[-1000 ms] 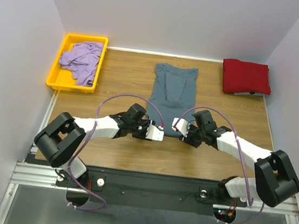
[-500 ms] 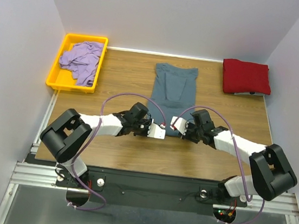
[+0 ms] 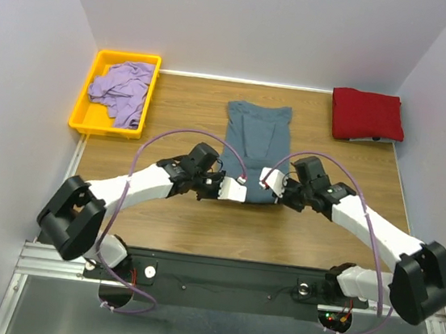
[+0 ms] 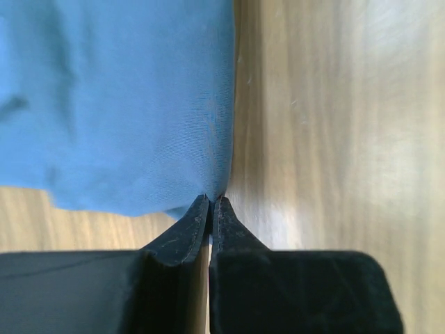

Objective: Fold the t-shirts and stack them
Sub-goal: Fold the tshirt

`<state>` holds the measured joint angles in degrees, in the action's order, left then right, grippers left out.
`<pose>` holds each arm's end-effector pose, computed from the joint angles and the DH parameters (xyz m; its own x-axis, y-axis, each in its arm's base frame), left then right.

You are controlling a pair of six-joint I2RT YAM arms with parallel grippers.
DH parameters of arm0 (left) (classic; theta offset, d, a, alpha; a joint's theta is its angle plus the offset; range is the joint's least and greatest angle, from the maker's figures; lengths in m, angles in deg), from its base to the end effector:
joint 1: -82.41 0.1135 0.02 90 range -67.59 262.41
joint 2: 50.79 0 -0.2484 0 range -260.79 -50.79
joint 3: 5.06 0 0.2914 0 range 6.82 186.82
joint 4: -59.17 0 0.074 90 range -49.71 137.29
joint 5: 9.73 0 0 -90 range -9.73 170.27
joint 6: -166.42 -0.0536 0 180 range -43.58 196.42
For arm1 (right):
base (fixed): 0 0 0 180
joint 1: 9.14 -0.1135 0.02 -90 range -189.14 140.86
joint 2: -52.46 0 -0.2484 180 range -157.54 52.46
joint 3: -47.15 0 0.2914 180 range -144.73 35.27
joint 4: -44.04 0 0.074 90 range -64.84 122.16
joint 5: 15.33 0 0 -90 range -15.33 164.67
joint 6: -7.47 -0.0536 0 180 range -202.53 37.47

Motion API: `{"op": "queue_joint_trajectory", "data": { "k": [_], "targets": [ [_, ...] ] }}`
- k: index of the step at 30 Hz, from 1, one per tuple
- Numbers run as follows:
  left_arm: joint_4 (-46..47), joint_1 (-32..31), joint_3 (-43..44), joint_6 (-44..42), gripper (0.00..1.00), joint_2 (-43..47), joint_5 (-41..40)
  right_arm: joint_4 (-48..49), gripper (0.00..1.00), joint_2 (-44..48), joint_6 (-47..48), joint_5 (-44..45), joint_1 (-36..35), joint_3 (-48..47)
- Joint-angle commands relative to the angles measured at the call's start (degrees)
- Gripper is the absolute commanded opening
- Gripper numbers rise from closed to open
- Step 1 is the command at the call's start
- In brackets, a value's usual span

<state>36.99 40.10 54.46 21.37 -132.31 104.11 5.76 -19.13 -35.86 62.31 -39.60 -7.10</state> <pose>0.2382 -0.2461 0.1643 0.3851 0.6632 -0.6417 0.8979 -0.1088 0.4265 0.2451 0.1574 0.1581 -0.0522 -0.8550 -0.5160 -0.9288 0.2314 -0.2895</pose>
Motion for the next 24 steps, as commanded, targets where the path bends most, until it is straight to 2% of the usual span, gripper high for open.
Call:
{"op": "queue_joint_trajectory", "data": {
  "k": [1, 6, 9, 12, 14, 18, 19, 24],
  "targets": [
    [-12.70, -1.37, 2.64, -1.02, 0.00, 7.14, 9.62, -14.02, 0.01, 5.05, -0.45, -5.21, -0.30, -3.33],
    [-19.12, -5.59, 0.35, -0.68, 0.00, 15.14, 16.06, -29.55, 0.01, 12.95, 2.88, -11.71, -0.92, -8.33],
    [-20.19, -7.53, 0.00, 3.27, 0.00, 19.81, 19.66, -35.37, 0.01, 14.72, 2.55, -13.21, -1.36, -10.88],
    [-23.34, -6.83, 1.66, 3.11, 0.00, 21.40, 22.22, -38.20, 0.01, 13.94, 1.58, -14.09, -1.36, -15.54],
    [-24.41, -5.08, 3.50, 3.28, 0.00, 20.79, 22.57, -37.16, 0.01, 12.27, 0.53, -12.87, -1.36, -18.96],
    [-28.71, 3.52, 8.78, -2.06, 0.00, 16.05, 27.48, -32.86, 0.00, 4.99, 2.62, -7.96, -1.36, -23.45],
    [-29.76, 7.72, 10.09, -3.21, 0.00, 12.47, 28.28, -31.98, 0.01, 3.58, 3.07, -7.68, -1.27, -24.24],
    [-29.96, 14.79, 16.25, -5.08, 0.00, 0.15, 28.90, -25.92, 0.01, -9.75, 7.80, -9.70, 2.41, -26.54]
  ]
}}
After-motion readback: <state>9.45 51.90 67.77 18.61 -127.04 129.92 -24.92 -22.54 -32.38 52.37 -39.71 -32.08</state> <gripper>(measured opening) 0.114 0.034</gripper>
